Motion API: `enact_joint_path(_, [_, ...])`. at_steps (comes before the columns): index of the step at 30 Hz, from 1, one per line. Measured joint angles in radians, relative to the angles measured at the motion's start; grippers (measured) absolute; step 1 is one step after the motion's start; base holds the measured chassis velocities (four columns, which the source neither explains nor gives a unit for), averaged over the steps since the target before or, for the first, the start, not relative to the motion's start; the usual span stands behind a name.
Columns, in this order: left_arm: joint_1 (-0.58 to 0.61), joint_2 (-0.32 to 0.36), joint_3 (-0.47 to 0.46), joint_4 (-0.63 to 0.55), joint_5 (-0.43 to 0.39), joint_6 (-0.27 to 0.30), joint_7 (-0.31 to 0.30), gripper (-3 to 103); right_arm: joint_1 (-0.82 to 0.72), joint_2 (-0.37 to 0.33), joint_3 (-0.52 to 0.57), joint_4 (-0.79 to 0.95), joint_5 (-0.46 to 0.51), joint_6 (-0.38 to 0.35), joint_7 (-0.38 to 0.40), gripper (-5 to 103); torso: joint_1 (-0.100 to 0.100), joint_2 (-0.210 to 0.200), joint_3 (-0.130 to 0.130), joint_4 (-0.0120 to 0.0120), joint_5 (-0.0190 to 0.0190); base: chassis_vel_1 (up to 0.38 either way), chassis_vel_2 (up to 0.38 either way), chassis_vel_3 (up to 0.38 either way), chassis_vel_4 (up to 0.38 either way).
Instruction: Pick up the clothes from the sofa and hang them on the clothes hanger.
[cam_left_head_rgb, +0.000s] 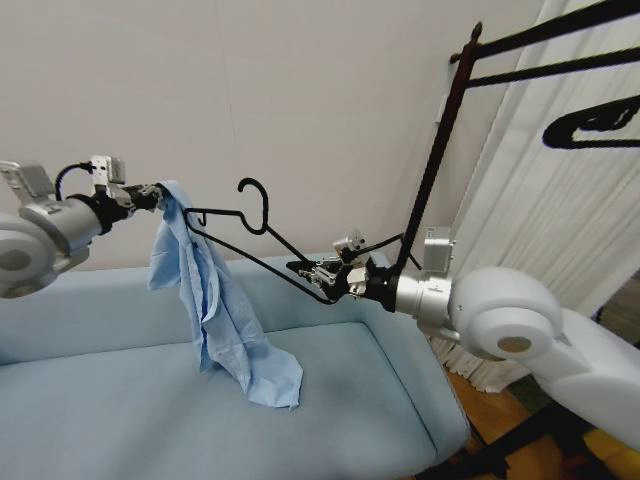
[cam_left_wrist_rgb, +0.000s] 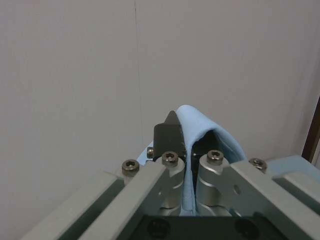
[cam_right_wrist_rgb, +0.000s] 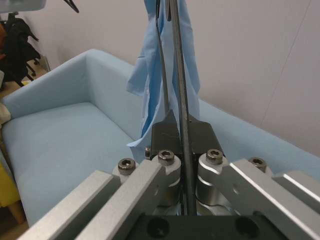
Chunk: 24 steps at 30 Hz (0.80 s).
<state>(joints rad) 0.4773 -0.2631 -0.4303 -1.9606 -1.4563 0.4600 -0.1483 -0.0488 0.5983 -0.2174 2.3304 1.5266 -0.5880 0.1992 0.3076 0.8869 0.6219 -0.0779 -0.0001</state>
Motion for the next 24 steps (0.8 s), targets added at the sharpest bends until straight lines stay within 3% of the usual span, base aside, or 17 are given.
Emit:
enact_joint_path(16, [-0.008, -0.01, 0.0, -0.007, 0.0, 0.003, -0.006, 0, 0.043, 0.067, -0.092, -0.052, -0.097, -0.002, 0.015, 2, 0.0, 0.0, 0.0, 0.0, 0.0001, 0.0, 0.0, 0.0, 0.0])
enact_joint_path(24, [-0.011, -0.021, 0.001, -0.018, 0.0, 0.009, -0.022, 0, 0.092, 0.138, -0.145, -0.085, -0.119, -0.002, 0.063, 2, 0.0, 0.0, 0.0, 0.0, 0.0001, 0.0, 0.0, 0.0, 0.0])
